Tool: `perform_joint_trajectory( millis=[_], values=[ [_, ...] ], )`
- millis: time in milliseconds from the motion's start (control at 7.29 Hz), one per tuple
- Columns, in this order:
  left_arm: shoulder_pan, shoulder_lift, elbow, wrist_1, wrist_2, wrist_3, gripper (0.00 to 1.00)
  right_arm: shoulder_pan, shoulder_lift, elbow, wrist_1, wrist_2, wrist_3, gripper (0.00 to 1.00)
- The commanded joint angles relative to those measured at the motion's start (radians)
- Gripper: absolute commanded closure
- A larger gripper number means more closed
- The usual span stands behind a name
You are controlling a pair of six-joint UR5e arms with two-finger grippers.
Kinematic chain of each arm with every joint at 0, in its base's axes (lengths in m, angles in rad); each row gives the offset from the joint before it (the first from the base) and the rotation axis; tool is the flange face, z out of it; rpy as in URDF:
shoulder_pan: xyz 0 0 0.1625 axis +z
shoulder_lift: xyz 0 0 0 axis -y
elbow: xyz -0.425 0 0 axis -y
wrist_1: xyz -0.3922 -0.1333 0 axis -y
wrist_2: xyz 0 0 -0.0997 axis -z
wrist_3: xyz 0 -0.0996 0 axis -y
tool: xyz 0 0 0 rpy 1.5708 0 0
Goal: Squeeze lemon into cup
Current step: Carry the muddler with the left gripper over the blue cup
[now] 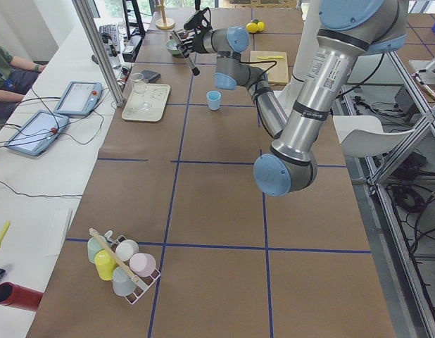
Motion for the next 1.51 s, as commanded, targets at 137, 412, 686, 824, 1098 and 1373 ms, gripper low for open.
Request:
perform_joint_trajectory(
  millis=[137, 412, 686, 824, 1098, 1373],
  values=[
    [0.328, -0.002, 0.067, -0.104, 0.515, -0.01, 1.0, 0.06, -0.086, -0.017, 0.016, 0.011, -0.027, 0.0],
    [0.432, -0.01, 0.208, -0.24, 0.662, 0.001, 1.0, 0.095, -0.158, -0.015, 0.017, 0.011, -0.12, 0.0],
    [0.498, -0.033, 0.271, -0.287, 0.728, 0.005, 1.0, 0.126, -0.192, -0.017, 0.017, 0.008, -0.194, 0.0],
    [0.501, -0.044, 0.276, -0.282, 0.73, 0.008, 1.0, 0.128, -0.192, -0.017, 0.017, 0.008, -0.193, 0.0],
    [0.501, -0.102, 0.323, -0.287, 0.724, 0.13, 1.0, 0.128, -0.192, -0.015, 0.017, 0.008, -0.188, 0.0],
    [0.501, -0.121, 0.362, -0.29, 0.724, 0.156, 1.0, 0.128, -0.189, -0.012, 0.017, 0.009, -0.187, 0.0]
  ],
)
